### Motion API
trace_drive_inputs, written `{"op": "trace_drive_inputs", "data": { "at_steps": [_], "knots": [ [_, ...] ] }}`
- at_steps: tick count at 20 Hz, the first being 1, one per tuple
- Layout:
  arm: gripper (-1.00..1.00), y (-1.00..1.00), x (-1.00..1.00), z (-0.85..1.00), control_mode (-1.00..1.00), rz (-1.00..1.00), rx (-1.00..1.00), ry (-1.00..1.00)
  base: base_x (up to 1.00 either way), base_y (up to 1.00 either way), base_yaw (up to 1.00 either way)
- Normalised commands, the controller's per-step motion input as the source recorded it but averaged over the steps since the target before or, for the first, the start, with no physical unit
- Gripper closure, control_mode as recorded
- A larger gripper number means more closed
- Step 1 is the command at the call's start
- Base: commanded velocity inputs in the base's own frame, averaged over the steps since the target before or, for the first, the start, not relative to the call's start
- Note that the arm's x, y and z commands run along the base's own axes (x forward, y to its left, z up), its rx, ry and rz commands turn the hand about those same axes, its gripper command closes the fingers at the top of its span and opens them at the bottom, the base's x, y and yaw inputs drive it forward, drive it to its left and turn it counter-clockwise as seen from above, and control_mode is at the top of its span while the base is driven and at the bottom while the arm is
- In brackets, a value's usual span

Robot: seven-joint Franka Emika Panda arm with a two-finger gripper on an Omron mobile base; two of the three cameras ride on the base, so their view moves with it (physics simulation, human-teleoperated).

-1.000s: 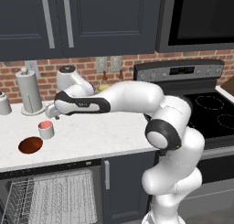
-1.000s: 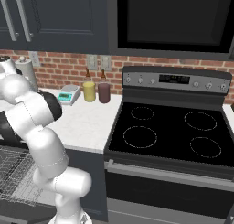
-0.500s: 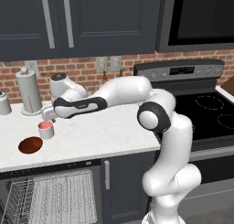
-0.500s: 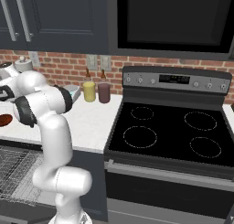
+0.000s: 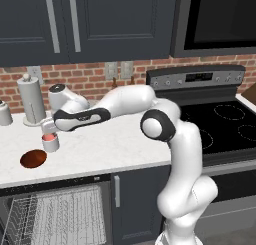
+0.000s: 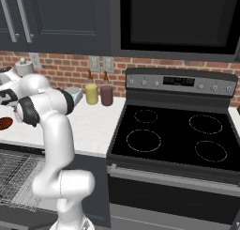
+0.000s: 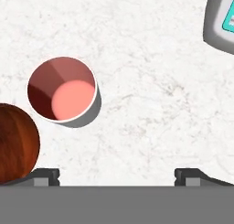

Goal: Pick up the cup and bowl from the counter, place them in the dishwasher, and close the dishwasher door.

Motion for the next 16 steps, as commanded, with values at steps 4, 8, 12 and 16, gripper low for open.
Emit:
{"op": "trace_drive_inputs", "data": {
  "at_steps": [4, 8, 12, 16],
  "knots": [
    [-1.00, 0.10, 0.07, -0.19, -1.00, 0.00, 0.00, 0.05, 0.00, 0.00, 0.00],
    [-1.00, 0.05, 0.00, -0.30, -1.00, 0.00, 0.02, 0.00, 0.00, 0.00, 0.00],
    [-1.00, 0.06, 0.04, -0.22, -1.00, 0.00, 0.01, 0.00, 0.00, 0.00, 0.00],
    [-1.00, 0.06, 0.19, -0.21, -1.00, -0.01, 0.00, 0.00, 0.00, 0.00, 0.00]
  ]
}}
